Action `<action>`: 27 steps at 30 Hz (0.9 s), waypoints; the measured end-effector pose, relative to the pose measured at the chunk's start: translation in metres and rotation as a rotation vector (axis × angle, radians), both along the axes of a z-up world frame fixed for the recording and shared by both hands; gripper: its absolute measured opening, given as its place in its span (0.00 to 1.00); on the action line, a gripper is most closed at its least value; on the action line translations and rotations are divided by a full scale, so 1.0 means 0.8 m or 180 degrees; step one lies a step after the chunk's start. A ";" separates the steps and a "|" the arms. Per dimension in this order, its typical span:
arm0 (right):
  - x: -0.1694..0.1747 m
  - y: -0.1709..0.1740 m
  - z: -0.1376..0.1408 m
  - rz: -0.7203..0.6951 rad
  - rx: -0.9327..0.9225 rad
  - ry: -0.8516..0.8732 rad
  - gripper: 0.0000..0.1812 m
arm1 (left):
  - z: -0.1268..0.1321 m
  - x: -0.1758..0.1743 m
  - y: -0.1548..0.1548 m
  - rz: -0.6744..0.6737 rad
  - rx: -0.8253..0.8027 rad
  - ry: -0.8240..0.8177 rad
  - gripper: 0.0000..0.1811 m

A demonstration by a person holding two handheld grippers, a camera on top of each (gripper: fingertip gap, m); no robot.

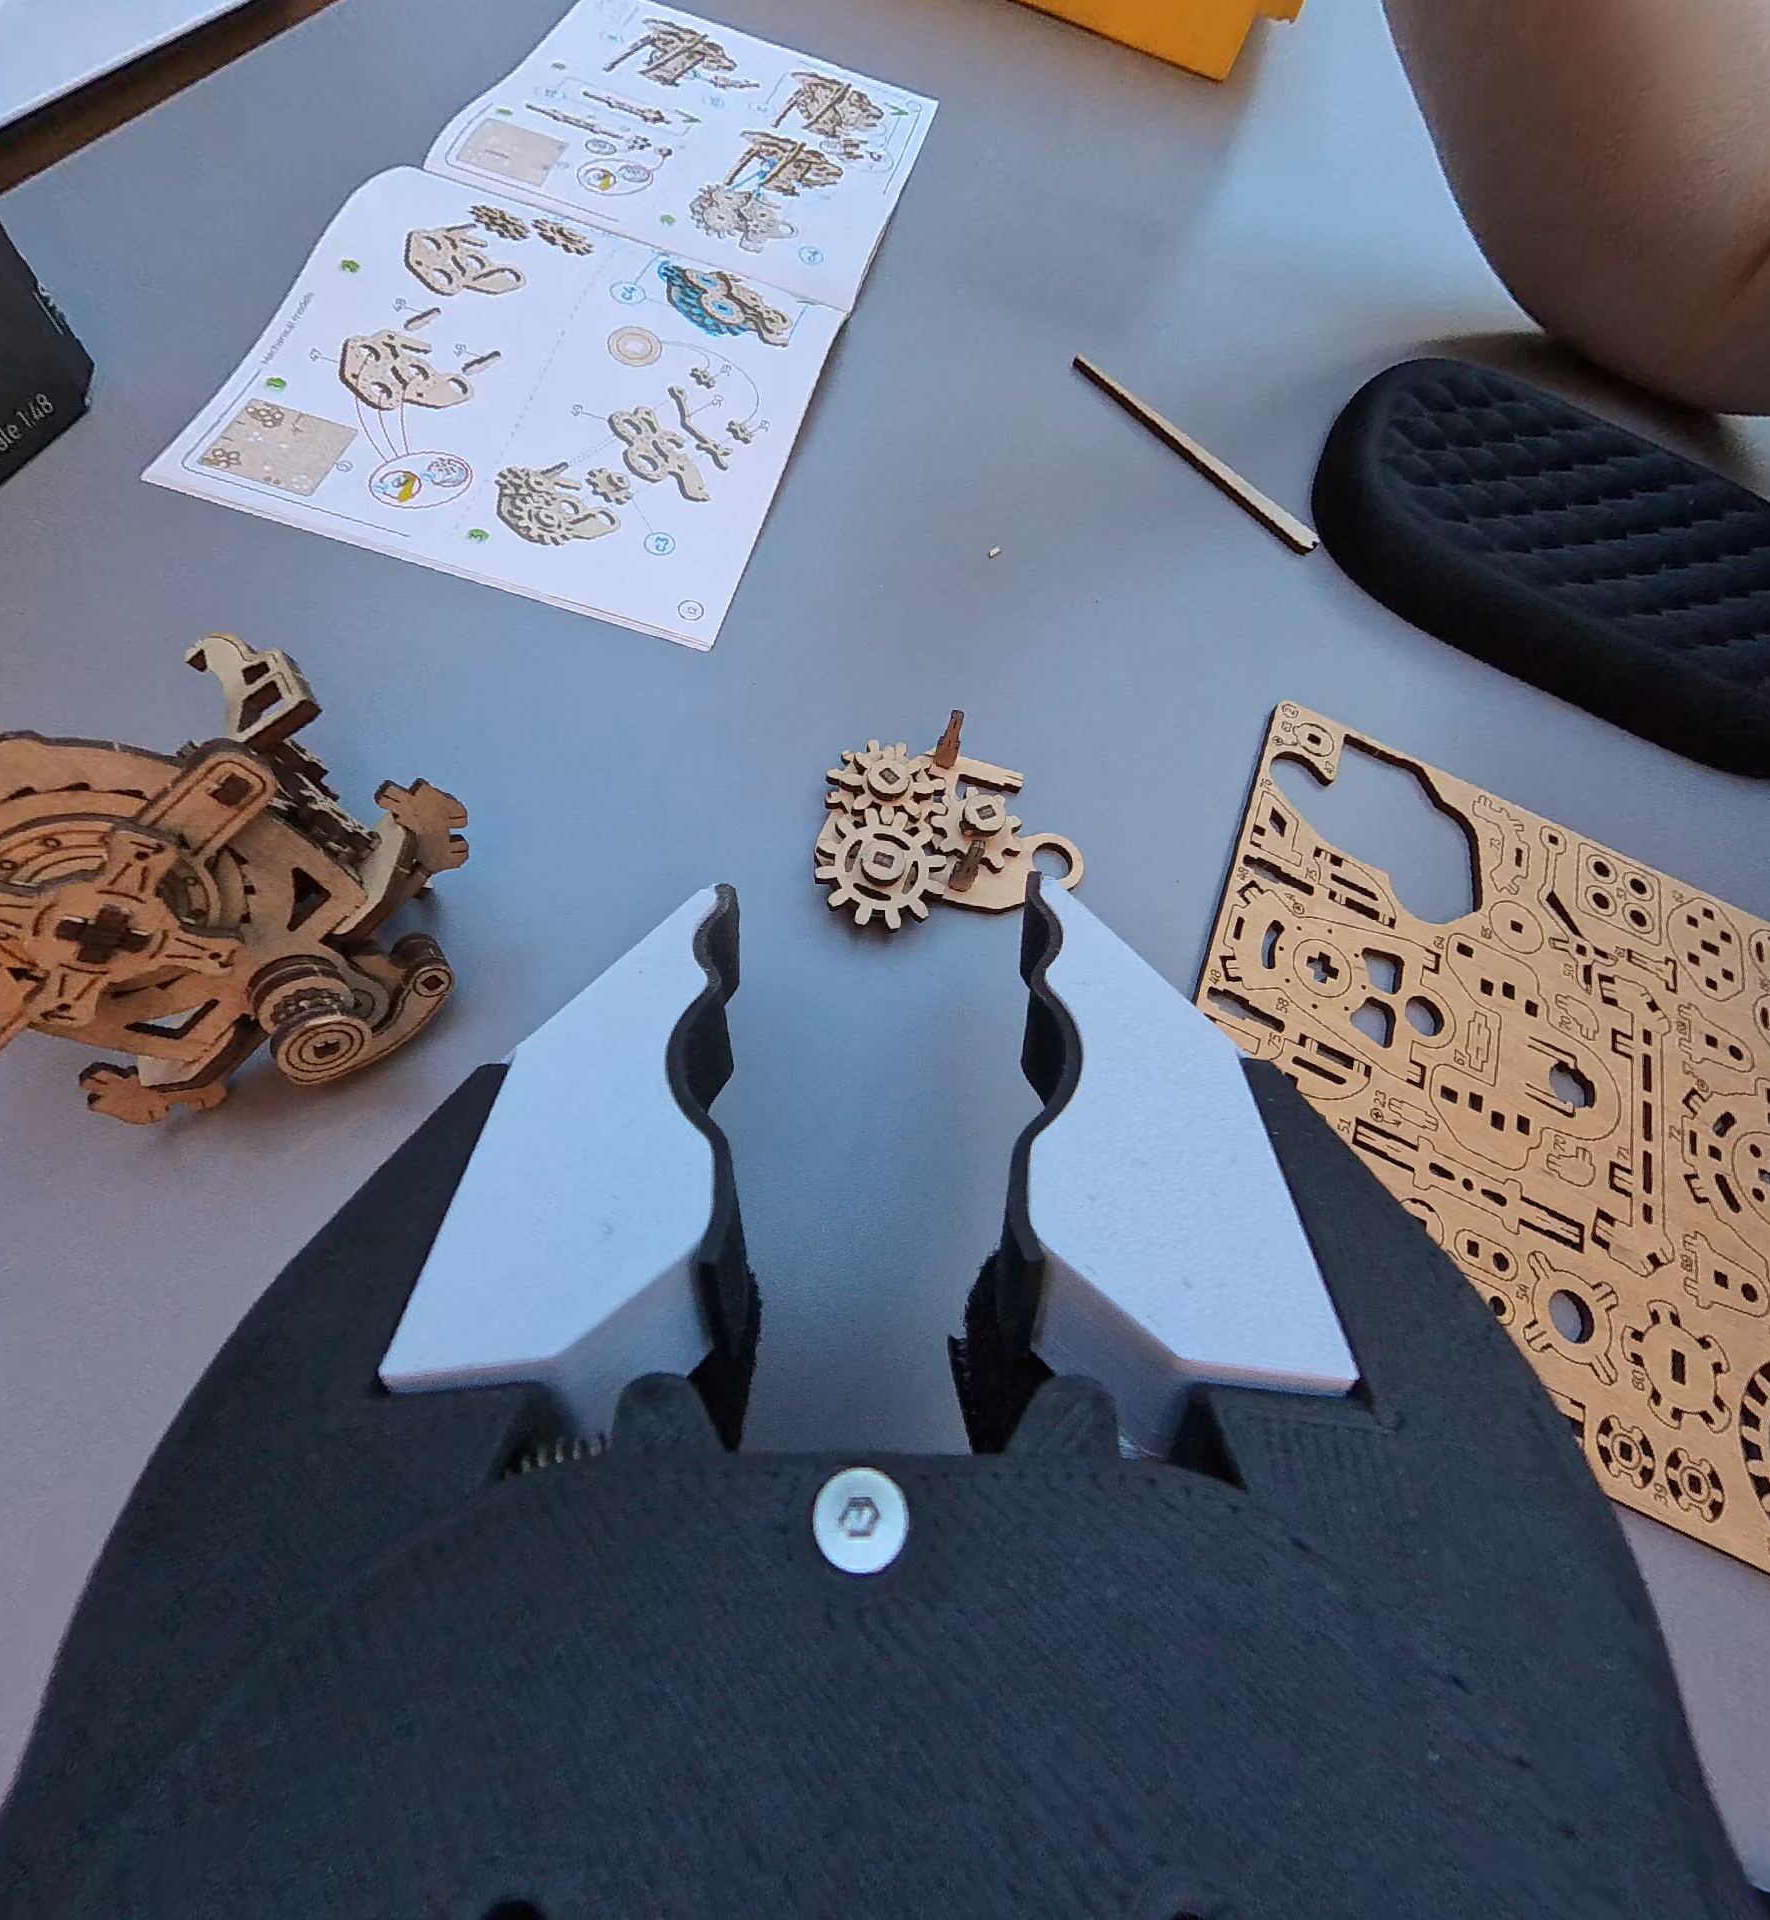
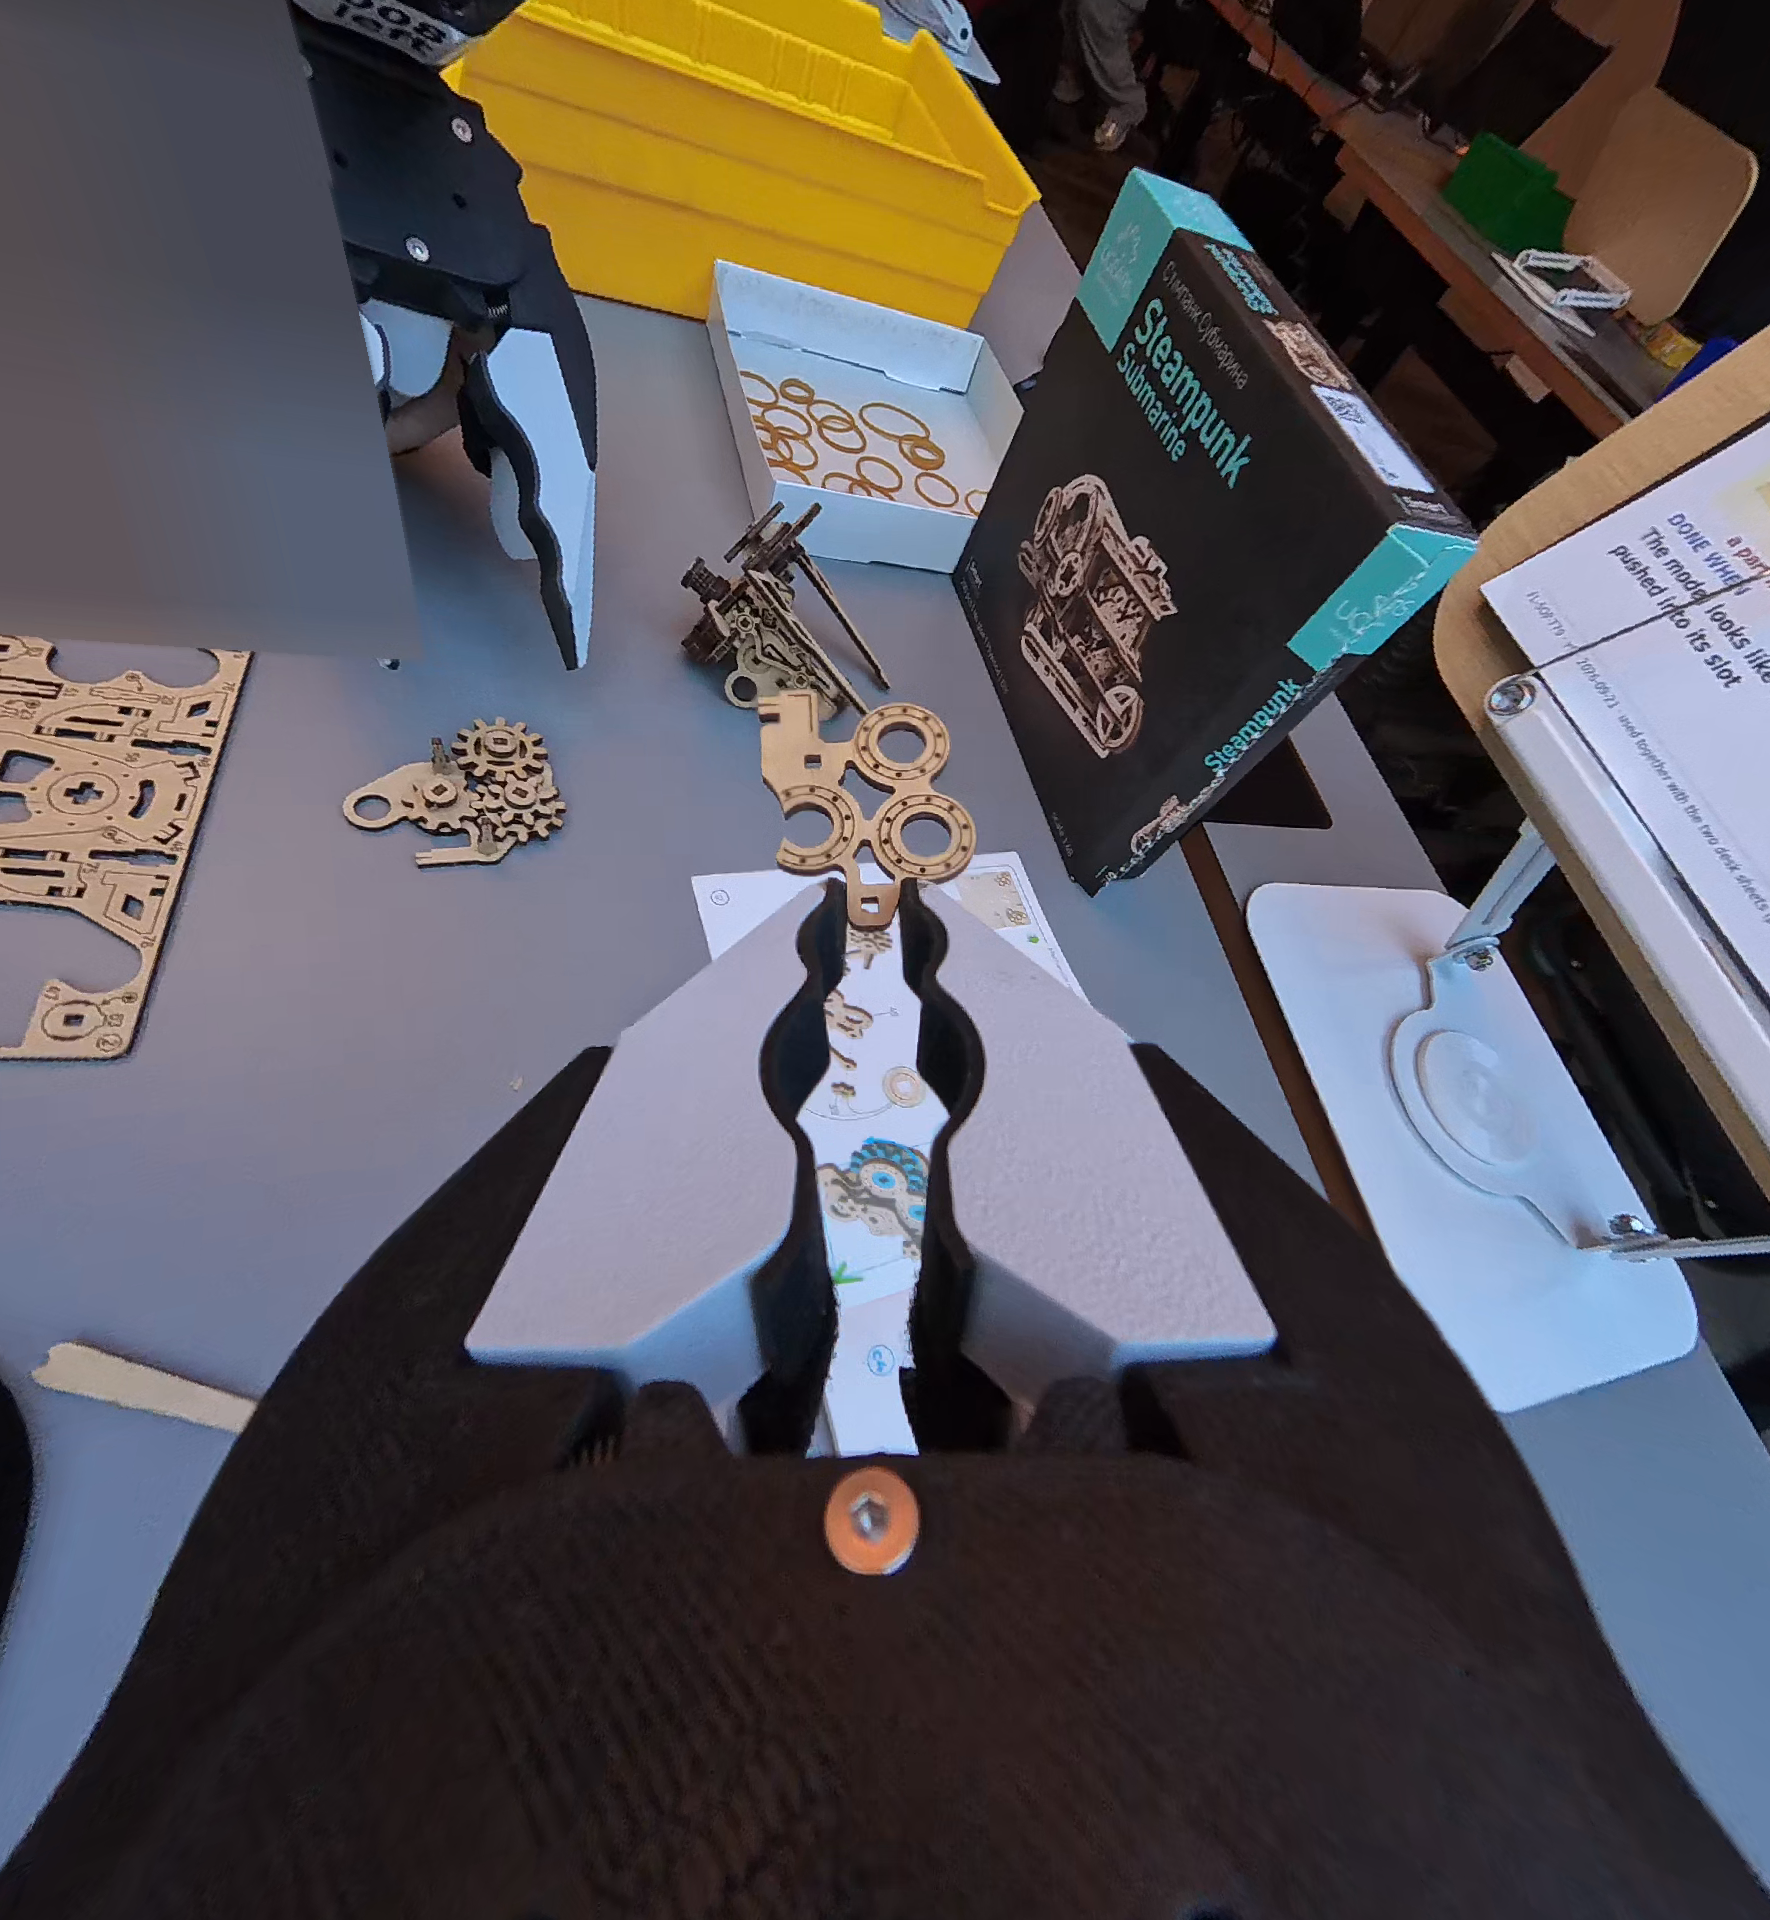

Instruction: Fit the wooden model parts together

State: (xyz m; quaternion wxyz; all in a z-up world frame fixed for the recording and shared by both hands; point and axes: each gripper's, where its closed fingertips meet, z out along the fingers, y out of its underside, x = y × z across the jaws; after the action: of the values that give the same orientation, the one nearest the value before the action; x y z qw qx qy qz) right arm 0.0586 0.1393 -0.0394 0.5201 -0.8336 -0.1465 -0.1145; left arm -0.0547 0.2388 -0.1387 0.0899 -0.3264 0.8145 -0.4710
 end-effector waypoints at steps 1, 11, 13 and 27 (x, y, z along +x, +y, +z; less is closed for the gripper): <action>-0.004 0.003 -0.002 0.0042 0.0008 0.0054 0.05 | 0.000 0.000 0.000 0.0004 0.0006 -0.0003 0.29; -0.048 0.035 -0.035 0.0372 -0.0068 0.0387 0.05 | 0.004 0.002 -0.001 0.0021 0.0045 -0.0121 0.28; -0.066 0.044 -0.046 0.0520 -0.0050 0.0629 0.05 | 0.006 0.002 -0.002 0.0012 0.0041 -0.0147 0.28; -0.128 0.068 -0.113 0.0878 -0.0491 0.0743 0.05 | 0.000 -0.010 -0.014 -0.0215 0.0226 -0.0211 0.19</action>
State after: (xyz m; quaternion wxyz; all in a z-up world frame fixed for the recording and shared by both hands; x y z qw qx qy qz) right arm -0.0435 0.1941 -0.1300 0.4788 -0.8507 -0.2065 0.0669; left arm -0.0629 0.2276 -0.1385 0.1123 -0.2796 0.8379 -0.4551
